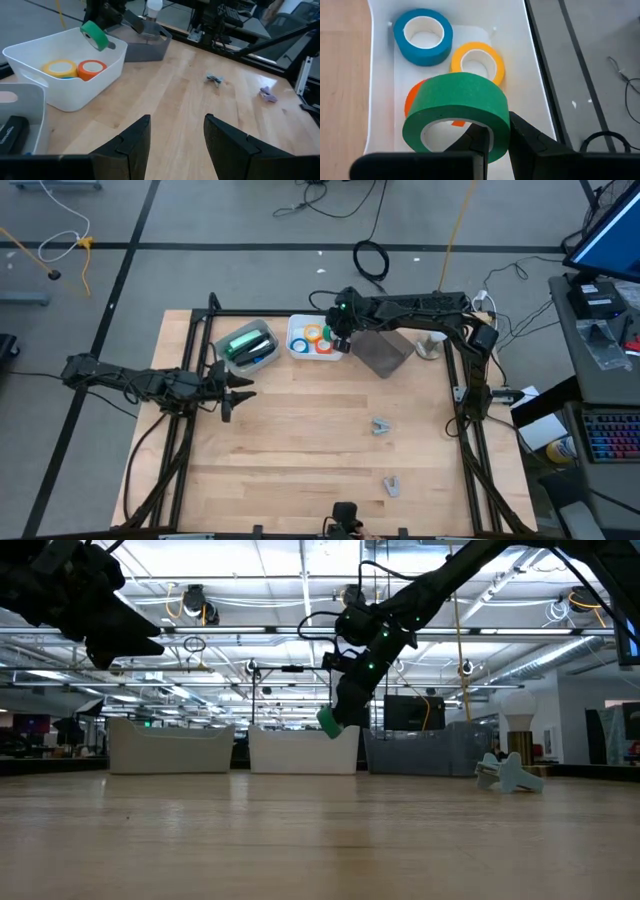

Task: Pick and place Stapler, Stapler remover, tape
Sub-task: Put the green tape into the white bin, then put the light blue staple remover into the black bin

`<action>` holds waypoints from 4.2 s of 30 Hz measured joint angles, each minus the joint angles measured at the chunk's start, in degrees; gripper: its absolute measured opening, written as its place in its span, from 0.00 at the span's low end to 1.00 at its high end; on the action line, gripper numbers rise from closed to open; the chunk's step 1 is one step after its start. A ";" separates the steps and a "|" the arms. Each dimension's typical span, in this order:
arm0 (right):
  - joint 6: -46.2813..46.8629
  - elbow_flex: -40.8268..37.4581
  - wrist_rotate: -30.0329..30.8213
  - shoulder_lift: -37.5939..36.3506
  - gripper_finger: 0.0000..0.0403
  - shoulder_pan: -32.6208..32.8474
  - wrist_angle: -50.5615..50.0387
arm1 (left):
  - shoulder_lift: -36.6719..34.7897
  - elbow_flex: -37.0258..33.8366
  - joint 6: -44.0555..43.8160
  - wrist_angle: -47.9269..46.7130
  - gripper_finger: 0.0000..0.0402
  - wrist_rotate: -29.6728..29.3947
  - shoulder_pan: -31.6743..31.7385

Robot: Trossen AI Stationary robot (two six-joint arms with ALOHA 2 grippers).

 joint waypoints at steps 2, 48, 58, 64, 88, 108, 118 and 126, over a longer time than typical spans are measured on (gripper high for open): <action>-0.37 0.00 -0.06 0.01 0.09 0.00 0.05 | 0.01 0.00 0.12 0.00 0.45 -0.02 0.02; -11.95 -0.09 8.63 2.81 0.21 4.93 2.60 | 0.02 -0.02 -0.61 0.00 0.45 0.03 0.02; -6.03 0.00 7.96 -12.81 0.19 11.43 -5.40 | 0.00 -0.02 -0.52 0.02 0.45 0.09 0.01; 4.15 0.00 4.39 -22.44 0.14 18.21 -17.07 | 0.01 -0.02 -0.09 0.00 0.45 0.09 0.00; 40.95 -12.61 4.15 -27.72 0.14 44.86 -39.37 | 0.00 -0.02 -0.48 0.02 0.45 0.09 0.01; 27.98 -36.79 4.28 -31.42 0.31 36.93 -17.15 | 0.02 -0.02 -6.43 0.47 0.45 0.18 0.00; 21.10 -40.78 -6.26 -32.52 0.28 30.32 -11.18 | 0.07 -0.02 -7.78 0.55 0.45 0.18 0.00; 19.49 -42.29 -10.83 -32.49 0.28 28.01 -7.32 | 0.09 -0.02 -7.47 0.48 0.45 0.13 0.00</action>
